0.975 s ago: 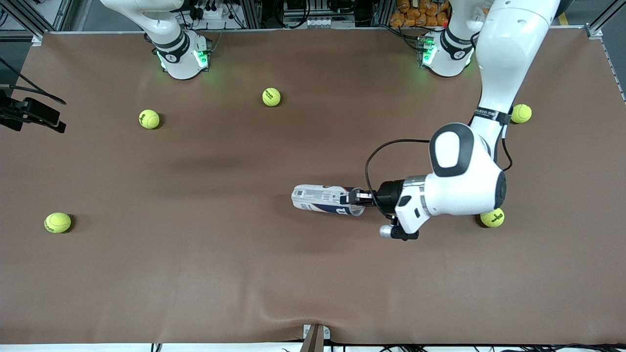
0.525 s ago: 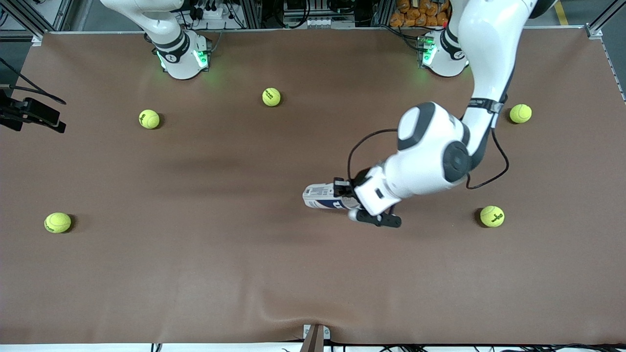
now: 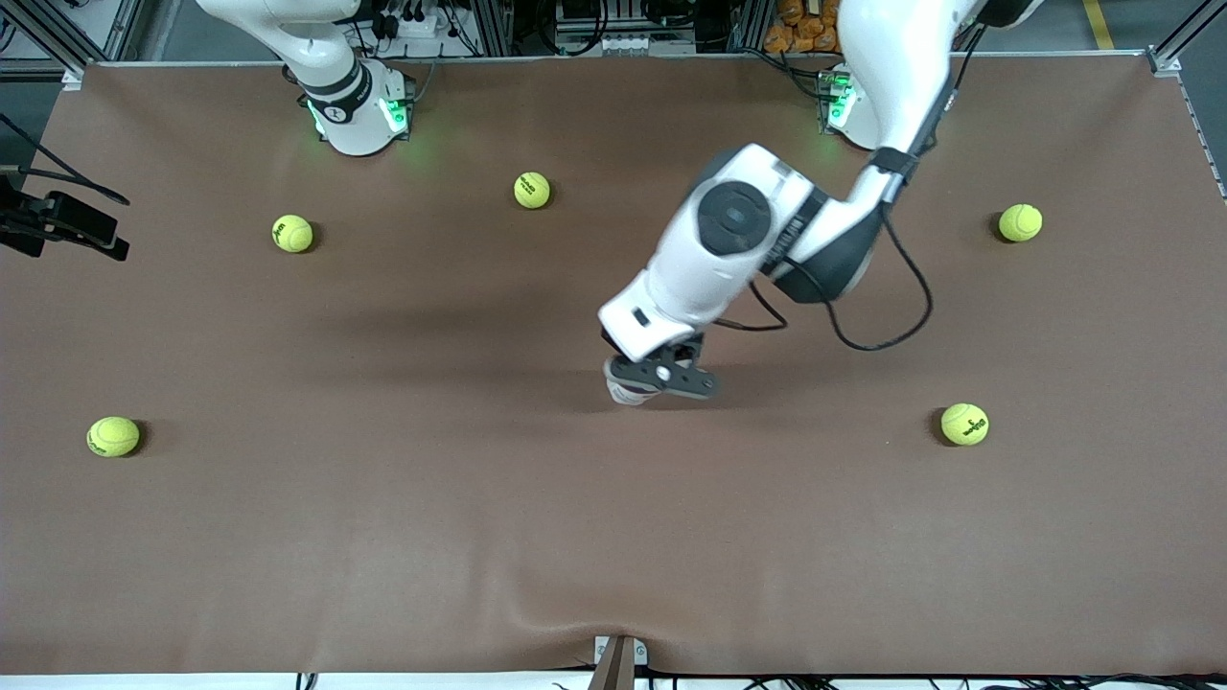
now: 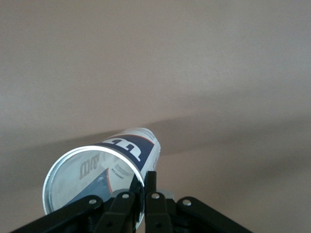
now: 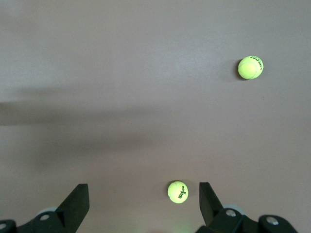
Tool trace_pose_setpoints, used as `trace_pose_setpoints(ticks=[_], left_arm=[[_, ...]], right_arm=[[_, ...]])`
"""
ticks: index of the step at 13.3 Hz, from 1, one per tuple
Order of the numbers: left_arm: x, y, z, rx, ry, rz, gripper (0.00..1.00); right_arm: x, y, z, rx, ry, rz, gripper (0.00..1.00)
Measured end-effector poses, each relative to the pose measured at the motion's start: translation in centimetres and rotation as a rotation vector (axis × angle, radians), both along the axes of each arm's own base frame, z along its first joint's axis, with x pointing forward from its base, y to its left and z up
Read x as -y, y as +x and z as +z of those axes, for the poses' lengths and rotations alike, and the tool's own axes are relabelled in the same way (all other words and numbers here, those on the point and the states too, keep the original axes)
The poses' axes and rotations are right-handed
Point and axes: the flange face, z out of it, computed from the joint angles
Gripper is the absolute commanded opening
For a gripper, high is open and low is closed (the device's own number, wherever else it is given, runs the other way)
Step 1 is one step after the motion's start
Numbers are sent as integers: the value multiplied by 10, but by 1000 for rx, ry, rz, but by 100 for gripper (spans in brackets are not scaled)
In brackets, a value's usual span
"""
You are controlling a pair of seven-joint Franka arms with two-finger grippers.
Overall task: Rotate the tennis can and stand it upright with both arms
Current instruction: 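Rotate the can upright and set its base on the table with the left gripper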
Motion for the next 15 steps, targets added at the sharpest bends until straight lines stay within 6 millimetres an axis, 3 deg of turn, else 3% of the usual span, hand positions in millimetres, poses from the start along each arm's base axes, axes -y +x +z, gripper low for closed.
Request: trace_pose_setpoints(ticks=[3,8,12,13,14,15], left_arm=[[26,-22,-6,56,72,-35,0],[49,-42,-43,76,159,-65,0],[63,-55,-53,102,200,-72,0],[63,-54,-53,104,198,-72,19],[61,-53,-53,107,197,-69,99],[61,-51,-52,110,195,-65,100]], right_arm=[[0,0,0,0,0,0,100],[0,0,0,0,0,0,100],[0,0,0,0,0,0,100],[0,0,0,0,0,0,100],[0,0,0,0,0,0,100],[0,0,0,0,0,0,100]])
